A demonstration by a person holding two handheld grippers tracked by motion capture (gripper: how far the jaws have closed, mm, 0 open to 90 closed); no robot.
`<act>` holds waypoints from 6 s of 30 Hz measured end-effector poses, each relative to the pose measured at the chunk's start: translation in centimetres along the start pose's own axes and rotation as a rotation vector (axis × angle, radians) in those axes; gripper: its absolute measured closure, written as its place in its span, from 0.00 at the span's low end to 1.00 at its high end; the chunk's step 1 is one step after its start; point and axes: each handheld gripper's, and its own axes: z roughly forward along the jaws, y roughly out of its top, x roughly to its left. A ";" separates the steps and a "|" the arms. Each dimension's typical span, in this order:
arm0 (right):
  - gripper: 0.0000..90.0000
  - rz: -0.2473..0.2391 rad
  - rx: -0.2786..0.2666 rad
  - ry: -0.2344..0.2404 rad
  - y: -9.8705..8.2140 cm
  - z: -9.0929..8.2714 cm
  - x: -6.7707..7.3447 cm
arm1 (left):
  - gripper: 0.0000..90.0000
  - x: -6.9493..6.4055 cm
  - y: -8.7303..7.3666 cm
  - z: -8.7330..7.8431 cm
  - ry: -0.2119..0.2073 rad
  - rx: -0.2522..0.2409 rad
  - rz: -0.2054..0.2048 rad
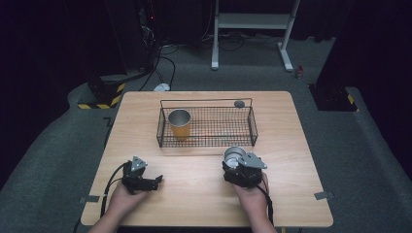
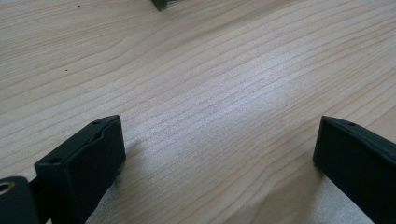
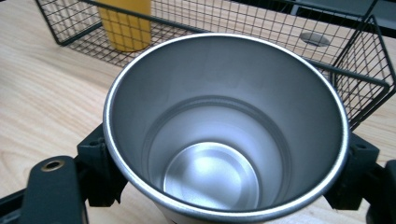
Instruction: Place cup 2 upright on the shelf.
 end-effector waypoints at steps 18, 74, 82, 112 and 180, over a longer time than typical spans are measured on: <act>0.20 0.053 -0.025 -0.064 3.2 0.7 -1.1 | 0.04 0.1 0.2 0.1 0.001 -0.005 -0.003; 0.20 0.096 -0.013 -0.135 11.9 8.5 -3.8 | 0.05 0.1 0.2 0.1 -0.008 -0.004 0.003; 0.20 0.126 0.012 -0.150 11.7 9.7 -4.4 | 0.05 0.1 0.2 0.1 -0.006 -0.006 0.006; 0.20 0.107 0.112 -0.143 9.9 12.9 -4.0 | 0.05 0.1 0.1 0.1 -0.006 -0.007 0.006; 0.11 0.084 0.283 -0.100 9.2 14.9 -2.8 | 0.06 0.1 0.1 0.1 -0.006 -0.007 0.002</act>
